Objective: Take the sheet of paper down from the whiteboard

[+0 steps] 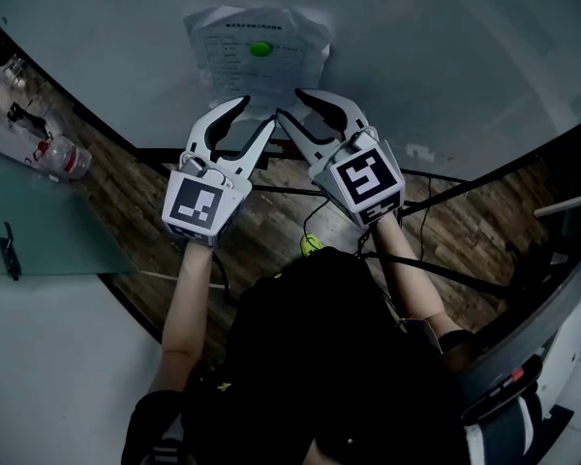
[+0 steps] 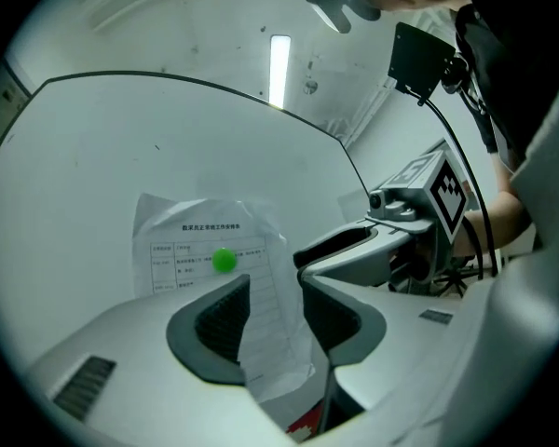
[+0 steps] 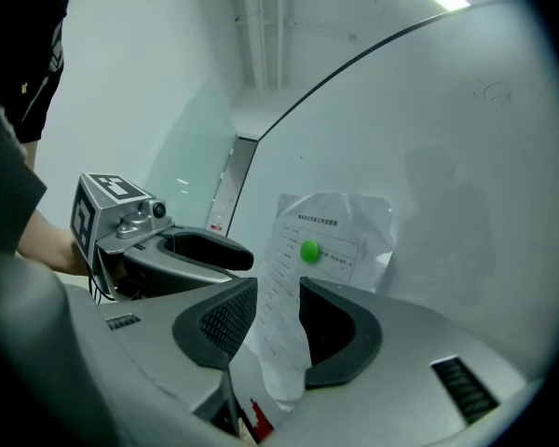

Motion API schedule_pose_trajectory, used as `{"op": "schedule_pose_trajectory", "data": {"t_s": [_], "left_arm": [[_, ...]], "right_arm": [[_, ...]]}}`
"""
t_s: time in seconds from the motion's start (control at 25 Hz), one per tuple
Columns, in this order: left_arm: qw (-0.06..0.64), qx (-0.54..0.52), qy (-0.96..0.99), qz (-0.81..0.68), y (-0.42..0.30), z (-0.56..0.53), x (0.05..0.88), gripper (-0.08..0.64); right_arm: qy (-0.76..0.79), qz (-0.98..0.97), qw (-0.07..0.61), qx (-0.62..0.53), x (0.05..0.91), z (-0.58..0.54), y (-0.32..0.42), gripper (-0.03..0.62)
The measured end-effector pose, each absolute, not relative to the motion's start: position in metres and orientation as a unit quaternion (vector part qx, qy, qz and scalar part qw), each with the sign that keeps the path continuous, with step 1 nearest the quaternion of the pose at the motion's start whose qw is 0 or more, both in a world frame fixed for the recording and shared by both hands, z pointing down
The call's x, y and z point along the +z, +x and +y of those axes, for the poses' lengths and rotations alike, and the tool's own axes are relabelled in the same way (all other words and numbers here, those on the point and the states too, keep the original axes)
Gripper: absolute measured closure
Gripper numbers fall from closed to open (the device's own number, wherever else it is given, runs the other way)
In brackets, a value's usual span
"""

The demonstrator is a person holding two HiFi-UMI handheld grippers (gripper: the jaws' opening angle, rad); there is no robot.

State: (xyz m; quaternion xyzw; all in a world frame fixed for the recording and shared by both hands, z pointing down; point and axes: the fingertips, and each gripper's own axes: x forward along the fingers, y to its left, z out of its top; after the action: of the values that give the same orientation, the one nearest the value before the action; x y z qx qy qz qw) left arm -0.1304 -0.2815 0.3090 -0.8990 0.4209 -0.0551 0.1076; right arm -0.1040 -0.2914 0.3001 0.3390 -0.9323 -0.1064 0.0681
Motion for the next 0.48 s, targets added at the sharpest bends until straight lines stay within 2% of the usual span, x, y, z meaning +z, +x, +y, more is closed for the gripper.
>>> {"op": "schedule_pose_trajectory", "data": {"t_s": [0.48], "left_arm": [[0.128, -0.072, -0.889, 0.433, -0.126, -0.312, 0.296, 0.333]], "right_arm": [[0.372, -0.915, 0.075, -0.139, 0.28, -0.312, -0.091, 0.408]]}}
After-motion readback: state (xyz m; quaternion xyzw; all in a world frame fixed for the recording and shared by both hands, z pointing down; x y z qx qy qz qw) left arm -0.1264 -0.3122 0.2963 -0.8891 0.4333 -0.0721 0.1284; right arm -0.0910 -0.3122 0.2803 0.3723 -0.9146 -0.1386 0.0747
